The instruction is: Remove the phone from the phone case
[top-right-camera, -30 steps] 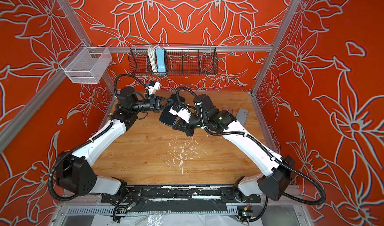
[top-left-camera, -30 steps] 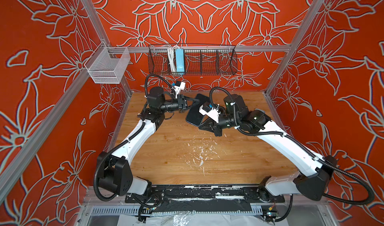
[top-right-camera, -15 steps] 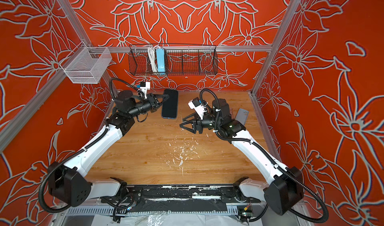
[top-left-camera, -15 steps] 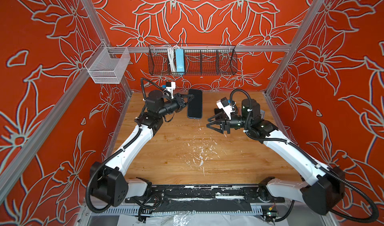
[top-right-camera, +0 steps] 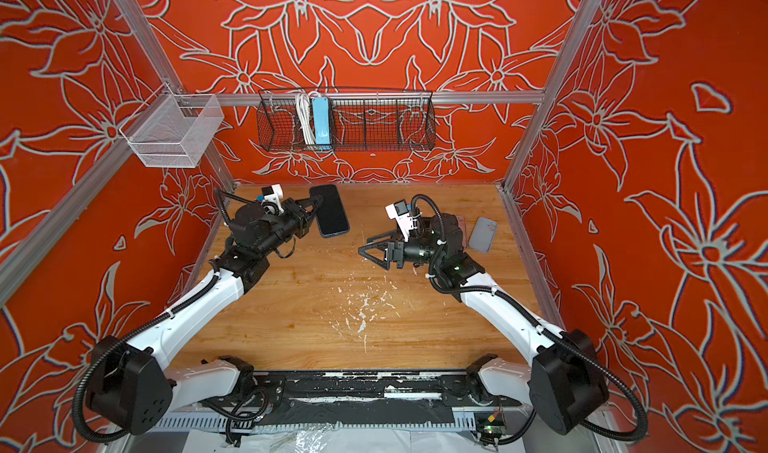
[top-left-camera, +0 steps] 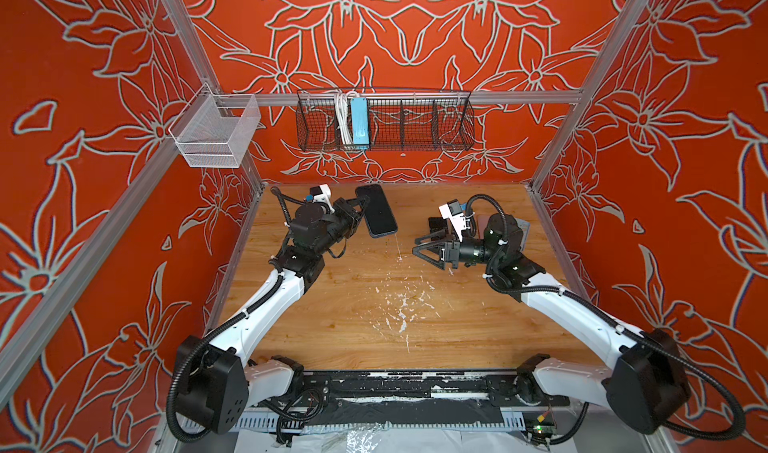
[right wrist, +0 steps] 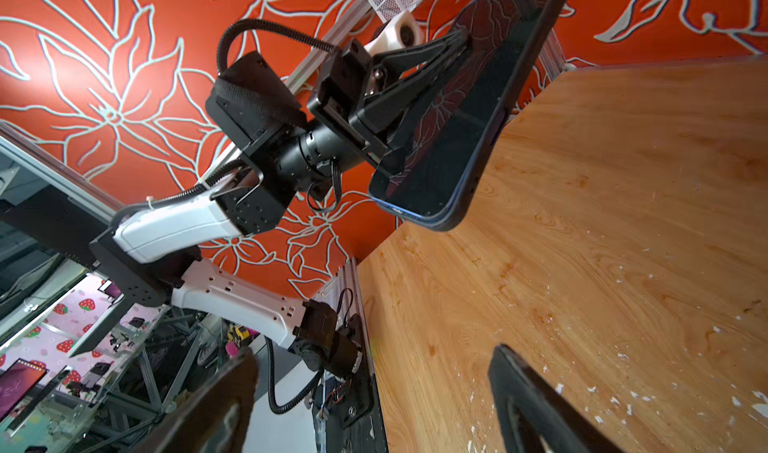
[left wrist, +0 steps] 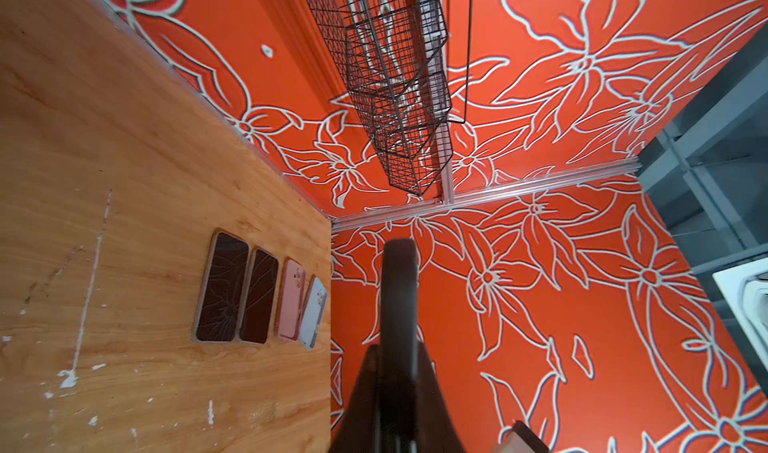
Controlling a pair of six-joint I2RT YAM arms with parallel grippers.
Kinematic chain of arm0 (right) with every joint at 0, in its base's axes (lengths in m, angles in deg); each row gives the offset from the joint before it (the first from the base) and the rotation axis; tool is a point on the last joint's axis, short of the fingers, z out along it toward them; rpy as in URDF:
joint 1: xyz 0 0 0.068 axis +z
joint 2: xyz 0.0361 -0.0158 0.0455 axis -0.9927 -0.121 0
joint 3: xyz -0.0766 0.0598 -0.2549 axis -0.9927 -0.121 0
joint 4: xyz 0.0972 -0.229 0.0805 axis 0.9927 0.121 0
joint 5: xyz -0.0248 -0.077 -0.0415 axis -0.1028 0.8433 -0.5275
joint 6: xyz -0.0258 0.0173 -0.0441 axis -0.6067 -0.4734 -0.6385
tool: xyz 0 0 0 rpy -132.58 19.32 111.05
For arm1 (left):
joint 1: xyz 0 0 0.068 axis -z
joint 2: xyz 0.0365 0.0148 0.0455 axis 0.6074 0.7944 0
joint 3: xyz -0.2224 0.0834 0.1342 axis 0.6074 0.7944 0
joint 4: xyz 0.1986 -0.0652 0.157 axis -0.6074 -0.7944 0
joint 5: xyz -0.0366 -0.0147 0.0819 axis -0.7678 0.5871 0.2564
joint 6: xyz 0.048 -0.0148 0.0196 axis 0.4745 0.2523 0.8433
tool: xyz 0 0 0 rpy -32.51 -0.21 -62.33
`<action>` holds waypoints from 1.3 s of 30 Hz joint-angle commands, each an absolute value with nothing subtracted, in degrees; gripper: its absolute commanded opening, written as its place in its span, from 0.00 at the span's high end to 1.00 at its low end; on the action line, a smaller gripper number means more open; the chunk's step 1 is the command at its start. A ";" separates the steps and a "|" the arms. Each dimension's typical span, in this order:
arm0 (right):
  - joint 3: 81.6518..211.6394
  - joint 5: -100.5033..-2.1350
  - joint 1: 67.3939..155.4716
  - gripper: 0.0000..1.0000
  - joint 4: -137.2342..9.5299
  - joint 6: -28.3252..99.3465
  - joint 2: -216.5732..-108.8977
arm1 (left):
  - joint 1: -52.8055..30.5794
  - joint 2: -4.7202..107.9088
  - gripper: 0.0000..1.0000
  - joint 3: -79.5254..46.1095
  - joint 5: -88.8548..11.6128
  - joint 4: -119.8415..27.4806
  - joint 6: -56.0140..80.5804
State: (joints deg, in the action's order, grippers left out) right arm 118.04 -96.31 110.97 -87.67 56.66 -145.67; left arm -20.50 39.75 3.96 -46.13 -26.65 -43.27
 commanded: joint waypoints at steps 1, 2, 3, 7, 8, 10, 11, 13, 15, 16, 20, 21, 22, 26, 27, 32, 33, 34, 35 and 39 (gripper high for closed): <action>117.64 -91.98 113.46 0.12 -96.39 63.50 -147.75 | -19.50 38.49 1.00 5.14 -44.59 -17.52 -47.62; 117.97 -90.46 114.26 0.12 -96.15 63.69 -148.14 | -19.39 38.60 1.00 5.71 -44.47 -16.38 -48.28; 118.21 -89.53 114.94 0.12 -96.47 63.70 -148.76 | -19.32 38.62 1.00 6.32 -44.33 -15.06 -48.85; 120.00 -87.41 117.17 0.13 -98.51 64.83 -151.39 | -18.95 39.54 1.00 8.99 -44.16 -9.12 -51.80; 120.55 -87.07 117.56 0.13 -98.56 64.92 -152.10 | -18.95 39.91 1.00 9.46 -44.19 -7.74 -52.77; 121.55 -86.62 118.27 0.13 -98.52 64.86 -153.53 | -18.95 40.36 1.00 9.76 -44.62 -6.97 -53.62; 121.92 -86.38 118.55 0.13 -98.54 64.91 -154.37 | -18.86 40.39 1.00 9.78 -44.80 -7.15 -53.64; 122.37 -86.02 118.81 0.13 -99.18 65.47 -155.92 | -18.73 39.97 1.00 9.98 -44.64 -7.07 -53.64; 122.25 -85.50 118.79 0.13 -101.02 66.59 -157.11 | -18.59 39.37 1.00 10.04 -44.57 -7.40 -53.30; 122.30 -85.35 118.82 0.14 -101.42 66.93 -157.57 | -18.59 39.06 1.00 10.07 -44.59 -7.72 -53.16; 122.65 -84.60 118.91 0.14 -102.06 67.20 -158.68 | -18.59 38.17 1.00 10.12 -44.63 -8.03 -53.07; 122.83 -84.44 118.91 0.14 -102.09 67.21 -158.91 | -18.59 38.01 1.00 10.12 -44.74 -8.02 -53.11; 123.00 -84.42 118.91 0.14 -102.11 67.23 -159.12 | -18.60 37.89 1.00 10.12 -44.80 -7.98 -53.11; 123.35 -83.99 118.91 0.14 -102.77 67.51 -159.90 | -18.62 37.55 1.00 10.29 -45.00 -8.08 -53.33; 123.52 -83.98 118.91 0.14 -102.81 67.58 -160.15 | -18.51 37.46 1.00 10.38 -45.10 -8.12 -53.38; 123.93 -83.45 118.82 0.15 -103.57 68.05 -161.22 | -18.42 37.22 1.00 10.47 -45.33 -7.83 -53.55; 123.81 -83.32 118.82 0.15 -104.06 68.17 -161.37 | -18.42 37.20 1.00 10.47 -45.36 -7.92 -53.55; 123.98 -83.28 118.82 0.15 -104.37 68.33 -161.49 | -18.37 37.11 1.00 10.51 -45.40 -7.94 -53.55; 124.09 -83.36 118.82 0.15 -104.32 68.35 -161.69 | -18.36 37.11 1.00 10.62 -45.40 -7.90 -53.55; 124.34 -82.95 118.78 0.16 -104.66 69.03 -162.65 | -18.34 36.86 1.00 10.73 -45.33 -7.56 -54.03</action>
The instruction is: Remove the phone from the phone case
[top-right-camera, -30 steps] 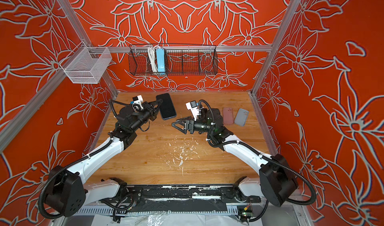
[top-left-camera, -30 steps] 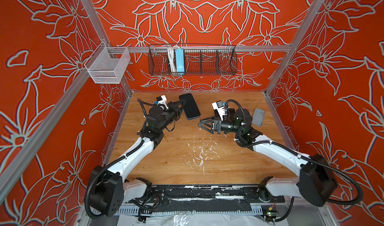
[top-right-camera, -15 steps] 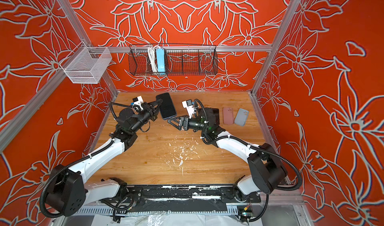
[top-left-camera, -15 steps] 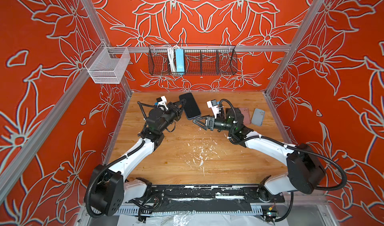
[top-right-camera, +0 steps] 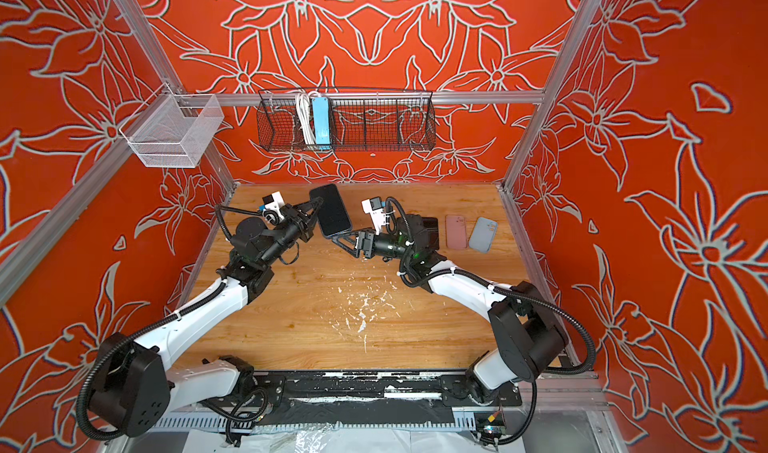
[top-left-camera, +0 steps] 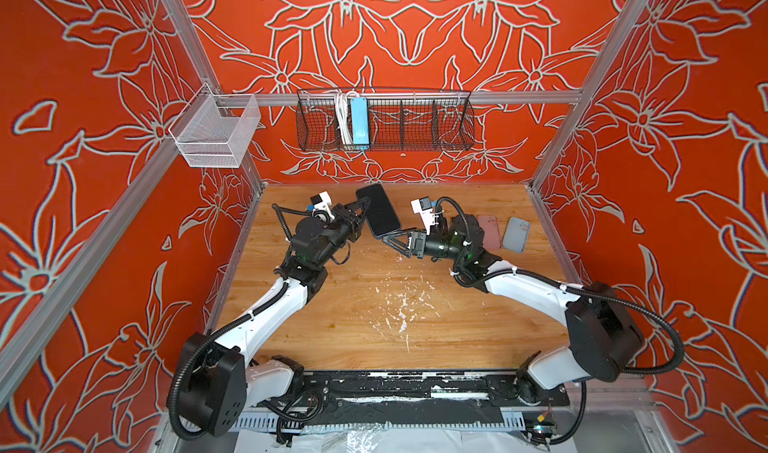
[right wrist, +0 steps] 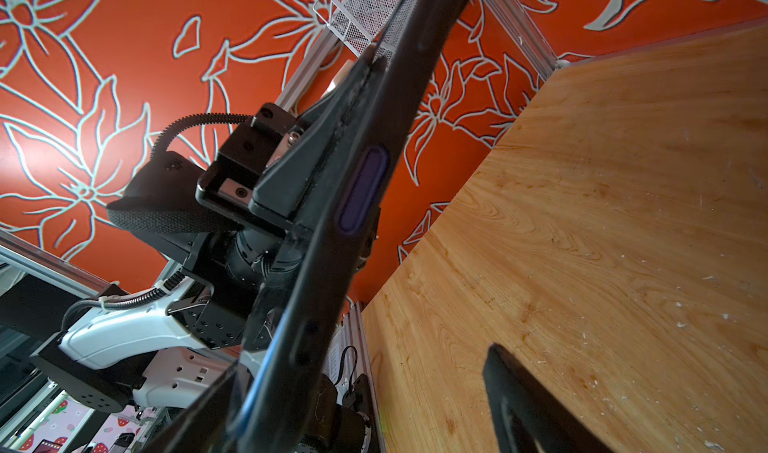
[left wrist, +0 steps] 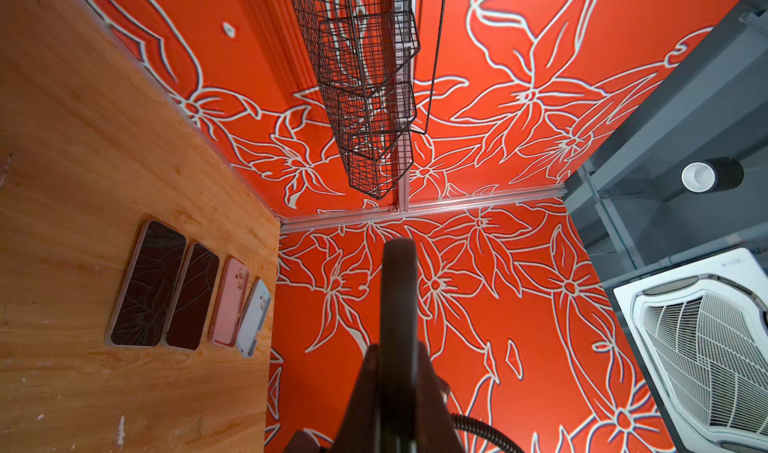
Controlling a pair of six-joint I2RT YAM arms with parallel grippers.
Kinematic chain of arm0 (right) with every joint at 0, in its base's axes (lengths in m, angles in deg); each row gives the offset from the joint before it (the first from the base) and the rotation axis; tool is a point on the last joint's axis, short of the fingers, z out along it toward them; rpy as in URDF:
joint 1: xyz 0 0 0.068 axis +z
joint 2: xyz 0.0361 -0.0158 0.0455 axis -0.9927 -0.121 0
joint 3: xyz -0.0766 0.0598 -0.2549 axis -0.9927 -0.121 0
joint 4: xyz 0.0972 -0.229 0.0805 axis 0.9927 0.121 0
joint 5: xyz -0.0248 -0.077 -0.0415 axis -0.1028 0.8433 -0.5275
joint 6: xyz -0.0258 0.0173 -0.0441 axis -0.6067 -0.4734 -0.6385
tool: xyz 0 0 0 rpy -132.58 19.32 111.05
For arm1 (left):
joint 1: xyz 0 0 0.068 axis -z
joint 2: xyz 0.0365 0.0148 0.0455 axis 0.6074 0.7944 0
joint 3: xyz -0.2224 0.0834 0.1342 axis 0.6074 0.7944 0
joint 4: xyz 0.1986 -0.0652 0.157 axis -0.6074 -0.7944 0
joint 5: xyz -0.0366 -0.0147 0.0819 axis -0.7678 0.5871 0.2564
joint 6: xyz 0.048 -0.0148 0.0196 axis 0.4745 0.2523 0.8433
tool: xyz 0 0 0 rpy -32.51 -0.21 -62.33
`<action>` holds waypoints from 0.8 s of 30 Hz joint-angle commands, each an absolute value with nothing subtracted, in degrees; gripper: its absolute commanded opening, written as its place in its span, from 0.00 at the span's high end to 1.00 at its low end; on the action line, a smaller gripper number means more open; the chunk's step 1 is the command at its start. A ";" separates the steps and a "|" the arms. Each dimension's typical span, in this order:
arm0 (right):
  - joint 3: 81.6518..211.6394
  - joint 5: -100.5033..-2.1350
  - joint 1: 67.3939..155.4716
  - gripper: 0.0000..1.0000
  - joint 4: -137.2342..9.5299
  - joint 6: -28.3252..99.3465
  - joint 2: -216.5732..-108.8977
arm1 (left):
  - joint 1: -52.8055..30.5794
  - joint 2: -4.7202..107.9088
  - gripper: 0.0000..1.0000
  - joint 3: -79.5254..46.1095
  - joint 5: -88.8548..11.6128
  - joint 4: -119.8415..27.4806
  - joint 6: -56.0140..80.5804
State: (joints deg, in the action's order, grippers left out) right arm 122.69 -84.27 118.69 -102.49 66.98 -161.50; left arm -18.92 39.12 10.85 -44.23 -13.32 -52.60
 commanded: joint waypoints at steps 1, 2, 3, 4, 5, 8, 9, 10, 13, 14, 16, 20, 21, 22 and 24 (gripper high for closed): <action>124.26 -82.69 118.70 0.16 -104.90 69.27 -162.84 | -18.39 36.87 1.00 10.65 -45.43 -7.35 -54.16; 124.23 -82.47 118.73 0.16 -105.09 69.52 -163.04 | -18.25 36.87 1.00 10.56 -45.54 -7.33 -54.23; 124.07 -82.03 118.72 0.16 -105.45 69.81 -163.22 | -18.20 36.73 1.00 10.51 -45.51 -7.33 -54.33; 123.89 -81.58 118.65 0.17 -105.80 70.14 -163.36 | -18.07 36.63 1.00 10.53 -45.52 -7.26 -54.49; 123.77 -81.16 118.60 0.17 -105.93 70.42 -163.45 | -18.04 36.56 1.00 10.49 -45.52 -7.08 -54.60; 123.21 -79.83 118.22 0.18 -106.05 71.28 -163.95 | -17.85 36.03 1.00 10.47 -45.69 -7.16 -54.87; 122.74 -79.30 118.05 0.19 -106.96 71.80 -164.12 | -17.80 35.91 1.00 10.38 -45.81 -7.22 -54.79; 122.21 -78.69 117.93 0.19 -107.96 72.53 -164.17 | -17.73 35.73 1.00 10.29 -45.86 -7.25 -54.87; 121.32 -77.36 117.03 0.21 -108.73 74.15 -164.49 | -17.57 35.37 1.00 10.42 -45.88 -7.20 -55.13; 120.99 -77.04 116.89 0.21 -109.38 74.59 -164.74 | -17.50 35.23 1.00 10.39 -45.91 -7.16 -55.05; 120.44 -76.40 116.54 0.22 -110.56 75.69 -165.13 | -17.41 35.17 1.00 10.47 -45.95 -7.12 -55.26; 119.37 -75.08 115.80 0.24 -112.69 77.67 -165.61 | -17.19 35.02 1.00 10.47 -46.14 -6.98 -55.39; 119.07 -74.89 115.62 0.24 -113.79 78.28 -165.73 | -17.10 35.06 1.00 10.47 -46.21 -6.98 -55.39; 118.86 -74.70 115.49 0.24 -114.85 78.73 -165.85 | -17.10 35.01 1.00 10.47 -46.26 -7.06 -55.32; 119.03 -75.29 115.18 0.24 -116.36 79.33 -166.15 | -17.02 34.97 1.00 10.47 -46.30 -7.32 -55.05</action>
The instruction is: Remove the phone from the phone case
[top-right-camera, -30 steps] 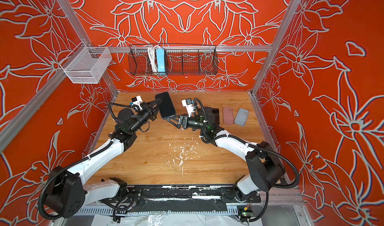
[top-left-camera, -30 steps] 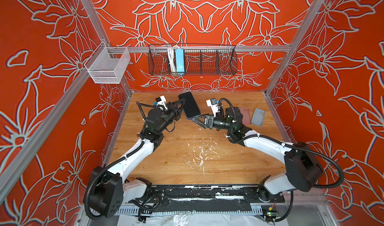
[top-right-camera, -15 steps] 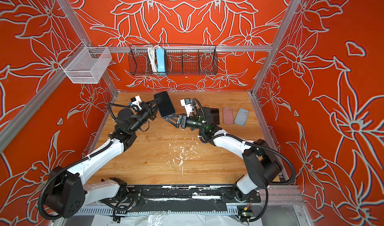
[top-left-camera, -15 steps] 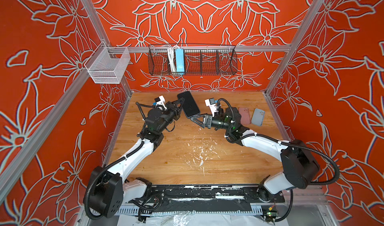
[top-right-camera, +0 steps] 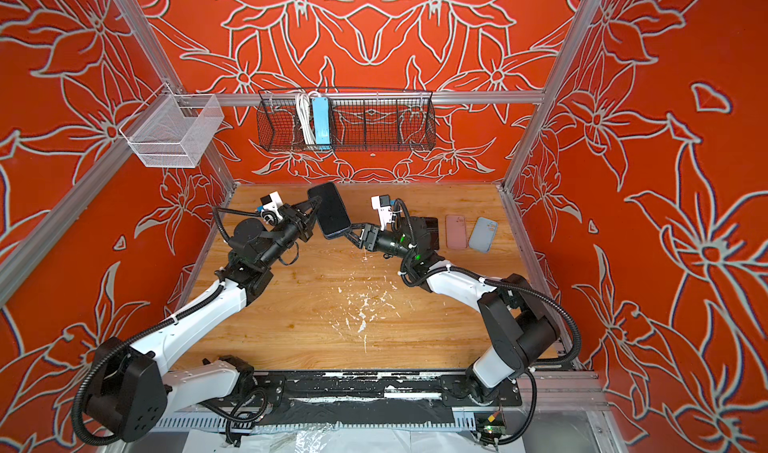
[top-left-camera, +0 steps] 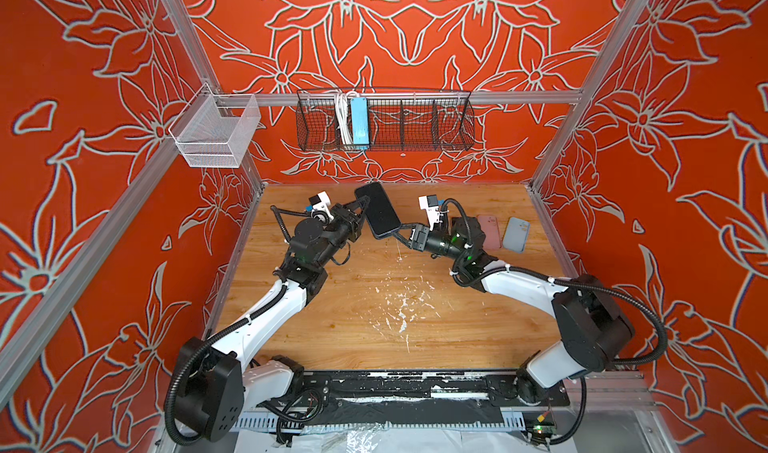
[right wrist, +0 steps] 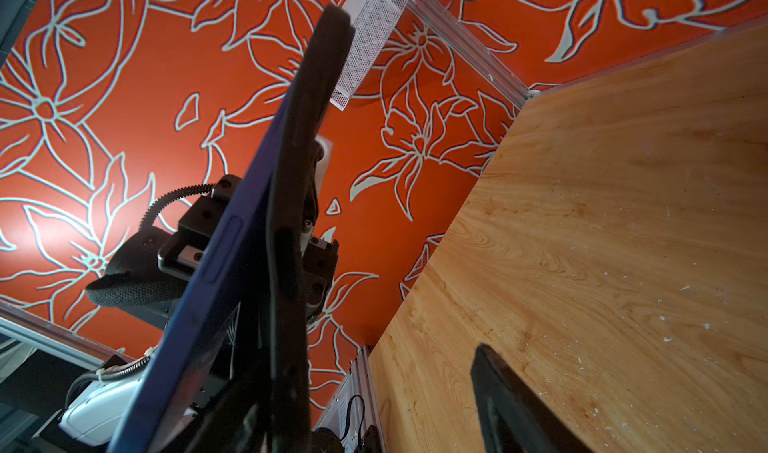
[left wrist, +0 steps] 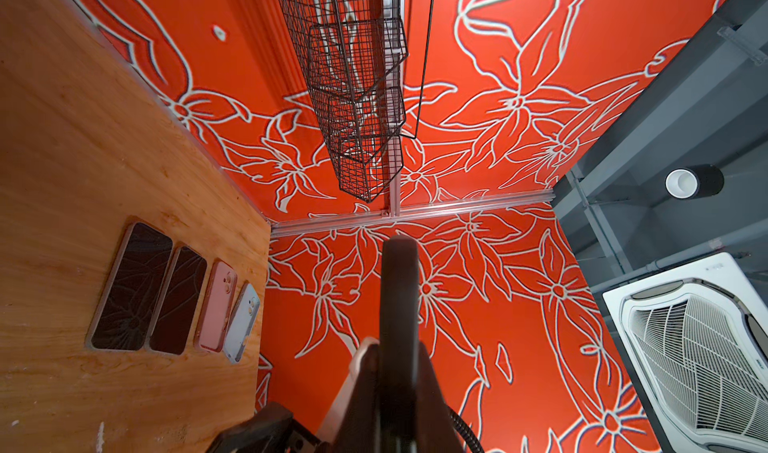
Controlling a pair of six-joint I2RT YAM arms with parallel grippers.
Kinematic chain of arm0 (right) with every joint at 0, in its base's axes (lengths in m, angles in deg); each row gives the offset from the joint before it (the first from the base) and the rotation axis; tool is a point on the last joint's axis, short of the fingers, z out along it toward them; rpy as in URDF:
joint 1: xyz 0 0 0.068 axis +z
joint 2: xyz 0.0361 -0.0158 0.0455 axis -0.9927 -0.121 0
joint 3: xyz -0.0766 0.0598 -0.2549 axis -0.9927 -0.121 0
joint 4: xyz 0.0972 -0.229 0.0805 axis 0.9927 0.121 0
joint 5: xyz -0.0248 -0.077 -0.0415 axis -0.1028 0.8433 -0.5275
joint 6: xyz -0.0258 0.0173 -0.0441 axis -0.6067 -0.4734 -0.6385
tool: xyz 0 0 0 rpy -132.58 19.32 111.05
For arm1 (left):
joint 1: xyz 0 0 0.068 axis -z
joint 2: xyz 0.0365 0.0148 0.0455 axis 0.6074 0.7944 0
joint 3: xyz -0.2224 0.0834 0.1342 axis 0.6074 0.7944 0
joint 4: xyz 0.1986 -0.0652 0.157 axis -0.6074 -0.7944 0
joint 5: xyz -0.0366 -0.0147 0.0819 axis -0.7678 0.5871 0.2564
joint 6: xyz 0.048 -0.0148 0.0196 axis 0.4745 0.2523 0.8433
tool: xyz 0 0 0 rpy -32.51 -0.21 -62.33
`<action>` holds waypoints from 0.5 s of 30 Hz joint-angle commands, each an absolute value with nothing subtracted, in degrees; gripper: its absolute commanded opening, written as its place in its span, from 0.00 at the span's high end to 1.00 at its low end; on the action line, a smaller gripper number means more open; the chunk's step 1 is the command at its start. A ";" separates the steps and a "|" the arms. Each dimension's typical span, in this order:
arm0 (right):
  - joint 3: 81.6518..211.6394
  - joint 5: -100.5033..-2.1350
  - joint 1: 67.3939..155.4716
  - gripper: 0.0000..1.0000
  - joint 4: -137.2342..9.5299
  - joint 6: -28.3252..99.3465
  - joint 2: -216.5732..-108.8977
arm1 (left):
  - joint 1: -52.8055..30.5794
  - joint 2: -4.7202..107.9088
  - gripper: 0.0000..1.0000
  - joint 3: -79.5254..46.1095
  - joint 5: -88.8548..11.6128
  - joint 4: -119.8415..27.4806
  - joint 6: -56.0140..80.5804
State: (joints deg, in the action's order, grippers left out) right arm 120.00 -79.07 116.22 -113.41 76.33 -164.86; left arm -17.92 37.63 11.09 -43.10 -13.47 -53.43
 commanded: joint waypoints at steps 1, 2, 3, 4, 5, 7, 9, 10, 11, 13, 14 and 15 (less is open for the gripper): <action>119.28 -75.73 115.13 0.24 -116.64 79.29 -166.25 | -17.01 35.04 1.00 10.47 -46.30 -7.25 -55.05; 119.59 -76.30 115.13 0.24 -116.78 79.18 -166.26 | -16.94 35.11 1.00 10.56 -46.43 -7.25 -54.96; 119.98 -76.87 115.14 0.25 -116.82 79.04 -166.38 | -16.92 35.24 1.00 10.55 -46.52 -7.20 -54.96; 120.30 -77.43 115.13 0.26 -116.92 78.92 -166.42 | -16.92 35.39 1.00 10.51 -46.51 -7.16 -54.96; 120.69 -78.21 115.13 0.28 -117.11 78.94 -166.52 | -16.94 35.54 1.00 10.51 -46.48 -7.07 -54.88; 121.61 -80.30 115.13 0.32 -117.84 79.35 -167.00 | -16.92 35.92 1.00 10.39 -46.54 -6.89 -54.42; 122.51 -82.38 115.13 0.36 -119.10 80.39 -167.65 | -16.87 36.29 1.00 10.00 -46.72 -6.72 -53.59; 122.65 -82.94 115.21 0.38 -120.10 81.07 -167.92 | -16.89 36.55 1.00 9.79 -46.91 -6.64 -53.19; 122.82 -83.59 115.22 0.41 -121.03 82.00 -168.16 | -16.88 36.90 1.00 9.55 -47.00 -6.46 -52.76; 123.04 -84.24 115.39 0.47 -122.13 83.32 -168.29 | -16.86 37.29 1.00 9.03 -47.09 -6.45 -51.66; 123.00 -84.25 115.55 0.50 -122.16 83.75 -168.12 | -16.93 37.45 1.00 8.79 -46.97 -6.54 -50.76; 122.85 -84.16 115.78 0.51 -122.15 84.07 -167.84 | -16.95 37.56 1.00 8.57 -46.83 -6.77 -50.04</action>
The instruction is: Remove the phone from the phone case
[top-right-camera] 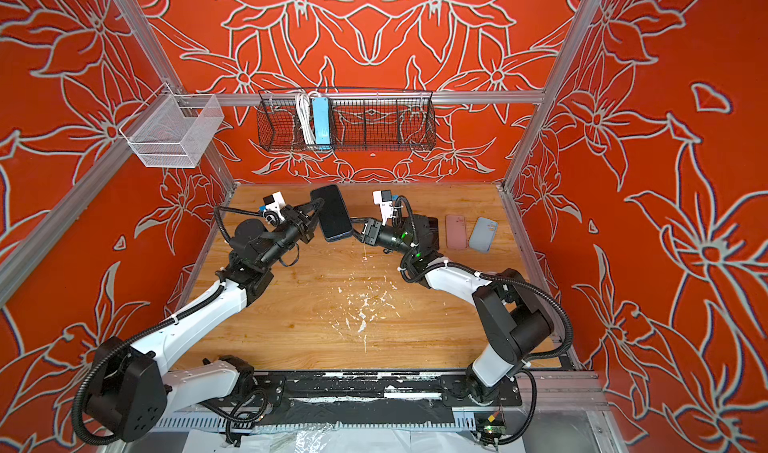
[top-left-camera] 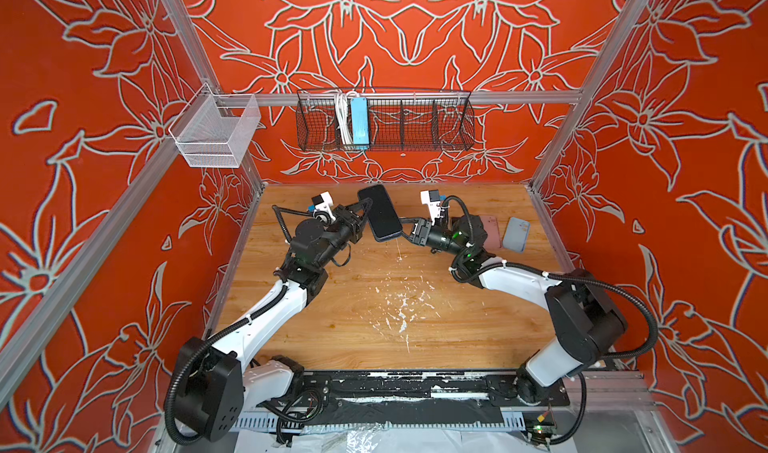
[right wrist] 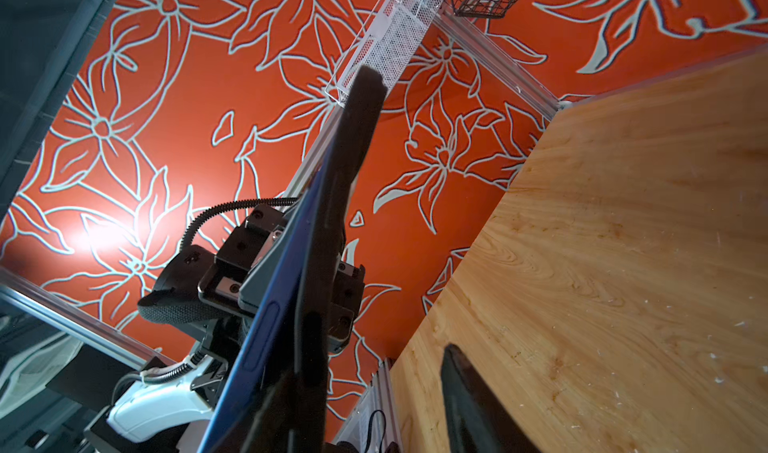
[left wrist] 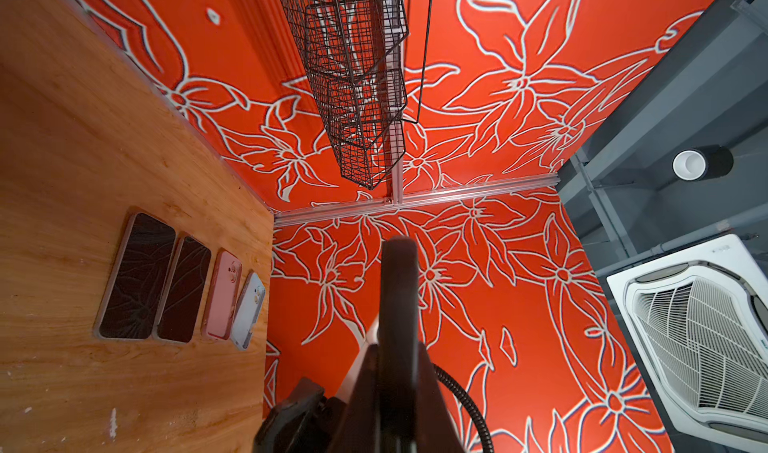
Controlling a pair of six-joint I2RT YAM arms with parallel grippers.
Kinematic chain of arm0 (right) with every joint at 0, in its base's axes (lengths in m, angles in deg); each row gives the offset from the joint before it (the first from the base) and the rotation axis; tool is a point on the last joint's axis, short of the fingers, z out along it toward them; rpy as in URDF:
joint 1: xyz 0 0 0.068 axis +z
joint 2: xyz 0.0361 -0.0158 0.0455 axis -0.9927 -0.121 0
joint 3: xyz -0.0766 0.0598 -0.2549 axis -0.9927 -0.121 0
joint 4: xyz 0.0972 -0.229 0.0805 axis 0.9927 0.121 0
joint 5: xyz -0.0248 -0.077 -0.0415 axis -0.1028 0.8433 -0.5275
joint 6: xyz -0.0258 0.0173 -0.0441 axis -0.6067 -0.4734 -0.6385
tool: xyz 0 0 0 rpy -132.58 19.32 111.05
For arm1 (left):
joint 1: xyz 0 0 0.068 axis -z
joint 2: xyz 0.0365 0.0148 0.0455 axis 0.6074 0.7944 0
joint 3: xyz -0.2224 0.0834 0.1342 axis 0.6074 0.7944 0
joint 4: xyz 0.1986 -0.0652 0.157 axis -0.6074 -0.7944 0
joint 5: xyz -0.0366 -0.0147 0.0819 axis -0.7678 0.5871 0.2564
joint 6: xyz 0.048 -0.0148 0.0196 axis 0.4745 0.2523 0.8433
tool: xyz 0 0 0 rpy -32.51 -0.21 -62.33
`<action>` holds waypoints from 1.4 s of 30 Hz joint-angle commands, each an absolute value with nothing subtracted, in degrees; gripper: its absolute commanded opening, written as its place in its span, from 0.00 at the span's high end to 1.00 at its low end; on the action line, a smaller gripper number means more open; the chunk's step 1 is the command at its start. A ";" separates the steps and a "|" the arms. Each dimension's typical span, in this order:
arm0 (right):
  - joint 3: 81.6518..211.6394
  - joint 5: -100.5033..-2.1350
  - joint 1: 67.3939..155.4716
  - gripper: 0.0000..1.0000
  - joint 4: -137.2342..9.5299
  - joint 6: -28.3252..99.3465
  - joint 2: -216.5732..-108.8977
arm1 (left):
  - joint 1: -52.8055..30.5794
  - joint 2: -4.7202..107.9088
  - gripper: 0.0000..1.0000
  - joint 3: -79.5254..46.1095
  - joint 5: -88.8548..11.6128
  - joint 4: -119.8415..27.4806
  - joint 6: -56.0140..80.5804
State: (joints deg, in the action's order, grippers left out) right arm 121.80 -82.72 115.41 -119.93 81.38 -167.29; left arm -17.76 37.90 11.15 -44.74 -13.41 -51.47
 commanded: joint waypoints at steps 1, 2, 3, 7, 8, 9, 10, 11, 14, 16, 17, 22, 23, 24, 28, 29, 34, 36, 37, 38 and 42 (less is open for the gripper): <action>122.83 -84.20 115.99 0.53 -122.14 84.32 -167.62 | -16.92 37.79 1.00 8.33 -46.70 -6.80 -49.43; 122.66 -84.11 116.18 0.55 -122.15 84.58 -167.23 | -16.95 38.01 1.00 8.09 -46.58 -6.96 -48.63; 122.42 -83.95 116.42 0.56 -122.14 84.92 -166.80 | -16.92 38.24 1.00 7.85 -46.36 -7.36 -47.94; 120.87 -82.86 116.88 0.62 -122.25 86.22 -164.84 | -16.95 39.35 1.00 7.16 -45.69 -7.43 -46.14; 120.49 -82.68 116.89 0.63 -122.40 86.59 -164.36 | -16.92 39.78 1.00 6.87 -45.69 -7.49 -45.72; 119.94 -82.36 116.97 0.64 -122.58 87.02 -163.86 | -16.97 40.21 1.00 6.67 -45.78 -7.57 -45.41; 119.53 -82.15 116.98 0.66 -122.68 87.24 -163.47 | -16.94 40.59 1.00 6.44 -45.69 -7.53 -45.17; 119.12 -81.84 116.98 0.67 -122.80 87.57 -163.09 | -16.93 41.03 1.00 6.41 -45.61 -7.42 -44.88; 118.35 -81.52 117.06 0.71 -123.72 88.66 -162.28 | -16.93 42.11 1.00 6.13 -45.40 -7.53 -44.19; 118.01 -81.28 117.06 0.73 -124.70 89.46 -161.99 | -16.92 42.73 1.00 6.00 -45.43 -7.75 -44.02; 117.77 -80.94 117.06 0.75 -125.22 89.99 -161.81 | -16.97 43.06 1.00 6.08 -45.42 -7.64 -44.08; 117.24 -78.82 117.11 0.84 -125.27 92.45 -161.24 | -16.99 43.48 0.93 6.70 -45.37 -8.29 -43.36; 117.05 -78.25 117.15 0.86 -125.78 93.21 -161.23 | -16.92 43.53 0.91 6.78 -45.38 -8.61 -43.20; 116.94 -77.86 117.24 0.86 -126.15 93.84 -161.24 | -16.93 43.48 0.89 6.94 -45.34 -8.82 -43.03; 116.51 -76.41 117.33 0.87 -127.61 95.42 -161.06 | -16.99 43.50 0.78 7.61 -44.92 -9.40 -42.59; 116.33 -75.94 117.33 0.88 -128.12 95.91 -160.94 | -16.93 43.51 0.75 7.74 -44.76 -9.59 -42.48; 115.37 -73.09 117.33 0.93 -128.52 97.09 -160.49 | -16.97 43.88 0.66 8.11 -44.76 -9.82 -42.30; 115.10 -72.41 117.33 0.94 -128.75 97.35 -160.53 | -16.92 44.03 0.65 8.10 -44.81 -9.79 -42.39; 115.06 -72.23 117.33 0.94 -128.83 97.43 -160.61 | -16.97 44.08 0.62 8.10 -44.91 -9.72 -42.39; 115.05 -72.08 117.33 0.94 -128.98 97.44 -160.67 | -16.95 44.13 0.61 8.10 -44.96 -9.76 -42.43; 115.10 -71.35 117.20 0.94 -129.28 97.44 -161.04 | -16.92 43.80 0.52 8.52 -45.09 -9.78 -42.48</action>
State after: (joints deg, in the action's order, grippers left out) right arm 115.17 -73.65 117.16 -124.26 95.85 -162.55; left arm -17.09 43.89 8.14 -45.17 -11.88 -43.07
